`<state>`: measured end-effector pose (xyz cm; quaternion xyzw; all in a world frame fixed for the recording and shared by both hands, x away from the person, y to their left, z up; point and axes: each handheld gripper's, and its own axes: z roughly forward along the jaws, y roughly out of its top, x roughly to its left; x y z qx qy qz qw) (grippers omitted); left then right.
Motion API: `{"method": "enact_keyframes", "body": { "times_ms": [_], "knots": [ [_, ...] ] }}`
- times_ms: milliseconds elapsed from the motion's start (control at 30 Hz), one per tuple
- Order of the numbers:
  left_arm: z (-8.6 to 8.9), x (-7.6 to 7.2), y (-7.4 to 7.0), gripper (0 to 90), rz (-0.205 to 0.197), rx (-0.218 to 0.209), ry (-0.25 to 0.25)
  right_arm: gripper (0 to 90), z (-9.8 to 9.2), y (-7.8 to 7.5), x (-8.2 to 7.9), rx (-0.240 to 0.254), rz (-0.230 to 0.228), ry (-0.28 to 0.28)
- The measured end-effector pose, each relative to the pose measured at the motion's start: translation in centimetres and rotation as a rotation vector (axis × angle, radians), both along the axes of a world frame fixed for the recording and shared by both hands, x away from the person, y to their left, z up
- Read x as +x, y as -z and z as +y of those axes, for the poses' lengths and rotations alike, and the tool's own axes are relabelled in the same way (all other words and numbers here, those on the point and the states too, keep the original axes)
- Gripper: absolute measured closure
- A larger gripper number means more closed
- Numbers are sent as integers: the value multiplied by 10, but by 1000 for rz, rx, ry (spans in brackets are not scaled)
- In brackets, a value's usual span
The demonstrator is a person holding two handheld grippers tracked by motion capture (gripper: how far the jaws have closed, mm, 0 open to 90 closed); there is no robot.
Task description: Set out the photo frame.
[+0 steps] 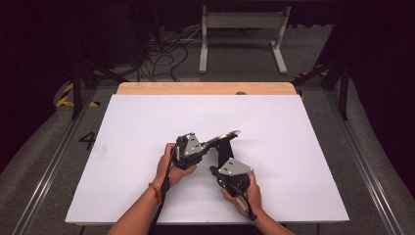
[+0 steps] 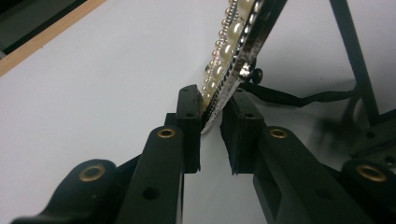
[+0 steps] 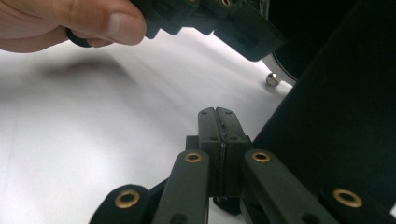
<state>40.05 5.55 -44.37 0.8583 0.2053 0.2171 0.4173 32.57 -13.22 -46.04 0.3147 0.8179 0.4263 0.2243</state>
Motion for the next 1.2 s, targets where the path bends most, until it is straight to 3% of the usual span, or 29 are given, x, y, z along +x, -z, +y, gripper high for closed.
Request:
{"method": "enact_keyframes", "body": {
  "times_ms": [133, 300, 367, 500, 667, 767, 833, 1000, 1200],
  "knots": [
    [-2, -2, 1, 788, -30, 18, 6, 900, -7, 0, -1, 1, 17, 5],
    [-2, -2, 1, 781, -35, 11, 16, 900, -14, -1, 1, 24, 35, 14],
    [-2, 0, 1, 728, -35, -13, 12, 900, -15, 0, 1, 20, 54, 6],
    [-3, 1, 2, 683, -34, -21, 2, 900, -17, 0, -1, 17, 53, 2],
    [-3, 3, 4, 692, -28, -41, 12, 894, -17, -1, -1, 23, 45, 0],
    [-6, 2, 3, 770, -47, -22, 26, 886, -16, -1, -1, 23, 39, 4],
    [-6, 1, 3, 777, -53, -12, 24, 885, -15, -1, -1, 40, 40, -2],
    [-8, -2, 2, 792, -79, 26, 20, 894, -14, -1, 2, 26, 19, 20],
    [-9, -9, 0, 806, -112, 75, 10, 900, -18, -3, 1, 19, 29, 23]
  ]
}}
